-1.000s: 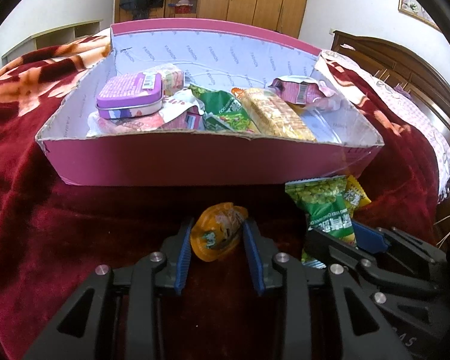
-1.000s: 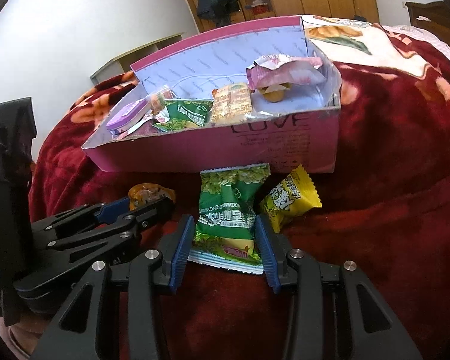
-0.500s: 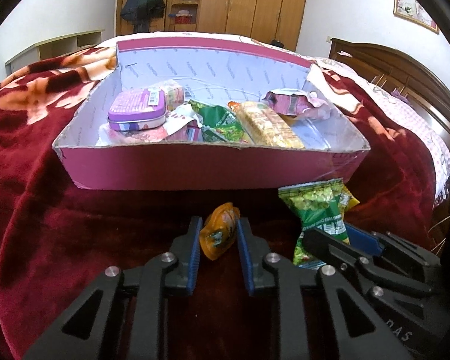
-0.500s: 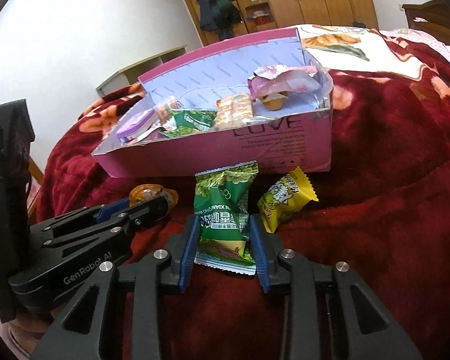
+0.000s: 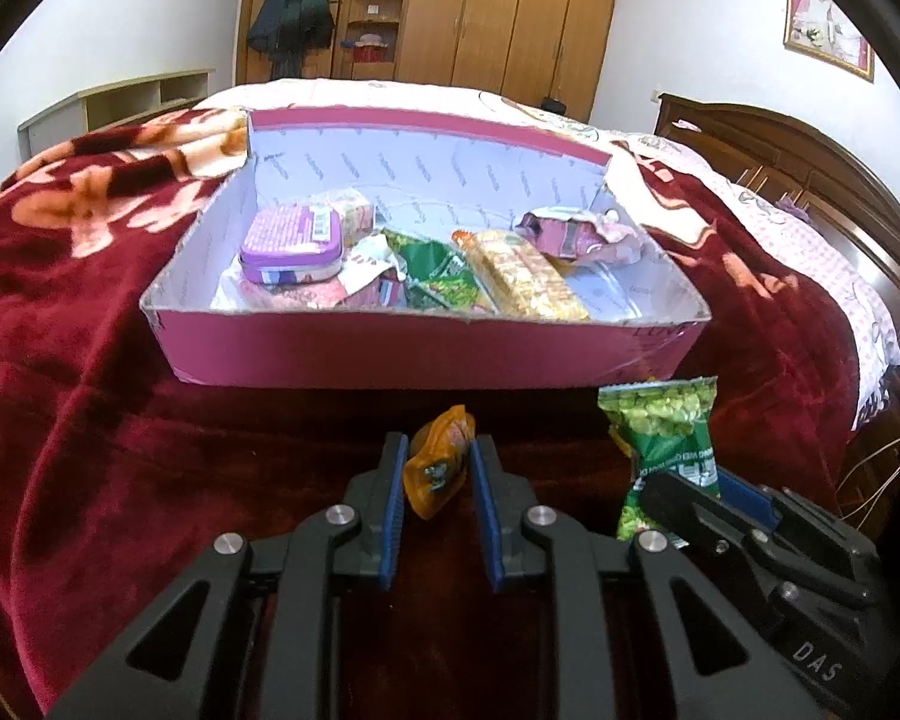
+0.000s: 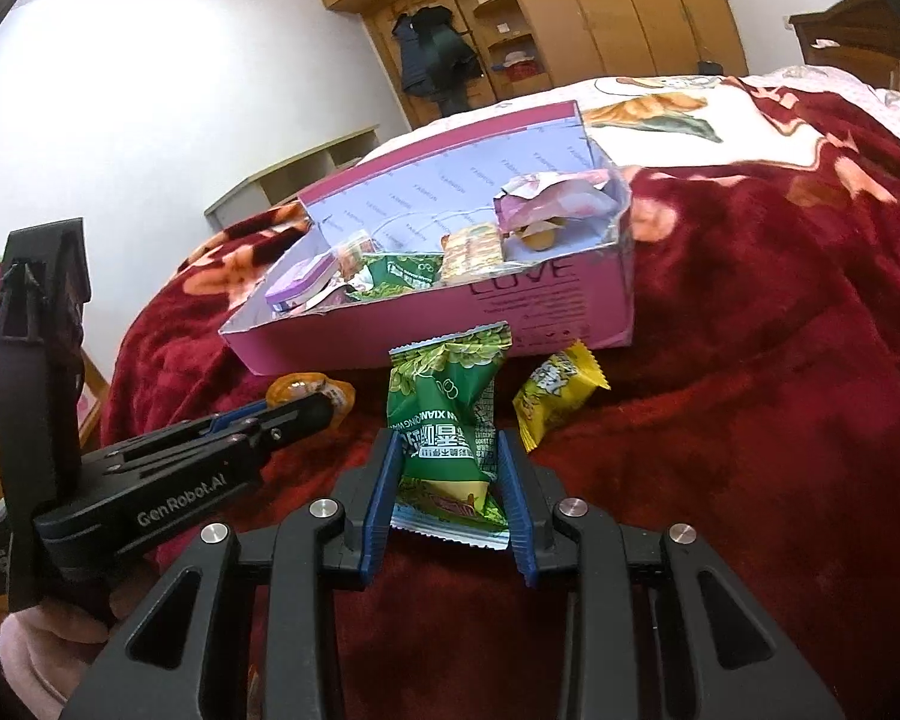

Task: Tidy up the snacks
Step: 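Carry the orange candy and green pack over the pink box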

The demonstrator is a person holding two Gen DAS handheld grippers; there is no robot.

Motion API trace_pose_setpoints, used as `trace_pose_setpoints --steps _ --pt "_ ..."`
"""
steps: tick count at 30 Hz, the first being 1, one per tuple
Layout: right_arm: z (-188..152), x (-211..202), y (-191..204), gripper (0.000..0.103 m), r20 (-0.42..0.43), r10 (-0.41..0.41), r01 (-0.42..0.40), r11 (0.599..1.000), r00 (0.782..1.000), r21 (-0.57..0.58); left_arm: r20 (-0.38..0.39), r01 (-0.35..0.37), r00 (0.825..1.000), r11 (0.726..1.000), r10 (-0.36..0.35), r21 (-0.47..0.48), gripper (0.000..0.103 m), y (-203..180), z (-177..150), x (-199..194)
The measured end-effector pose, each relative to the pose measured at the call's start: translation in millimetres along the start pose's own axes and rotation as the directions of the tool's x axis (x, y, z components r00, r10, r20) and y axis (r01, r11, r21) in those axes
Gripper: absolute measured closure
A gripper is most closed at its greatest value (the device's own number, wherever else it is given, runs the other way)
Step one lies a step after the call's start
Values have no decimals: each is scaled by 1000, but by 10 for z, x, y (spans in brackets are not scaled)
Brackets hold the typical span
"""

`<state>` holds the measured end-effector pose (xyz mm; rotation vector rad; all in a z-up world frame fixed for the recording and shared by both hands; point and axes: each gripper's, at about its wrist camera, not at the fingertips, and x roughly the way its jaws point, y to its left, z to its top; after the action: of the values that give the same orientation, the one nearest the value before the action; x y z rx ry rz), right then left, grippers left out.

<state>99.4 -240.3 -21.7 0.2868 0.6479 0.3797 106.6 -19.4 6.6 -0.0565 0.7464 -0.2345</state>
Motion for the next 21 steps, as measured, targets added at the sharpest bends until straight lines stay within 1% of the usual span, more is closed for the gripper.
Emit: trace_pose_setpoints --steps 13,21 --pt "20 -175 74 69 38 9 -8 1000 999 -13 49 -20 999 1000 19 15 81 -61 2 -253" --pt "58 -311 100 69 59 12 -12 1000 998 -7 79 -18 997 1000 17 13 81 -74 20 -409"
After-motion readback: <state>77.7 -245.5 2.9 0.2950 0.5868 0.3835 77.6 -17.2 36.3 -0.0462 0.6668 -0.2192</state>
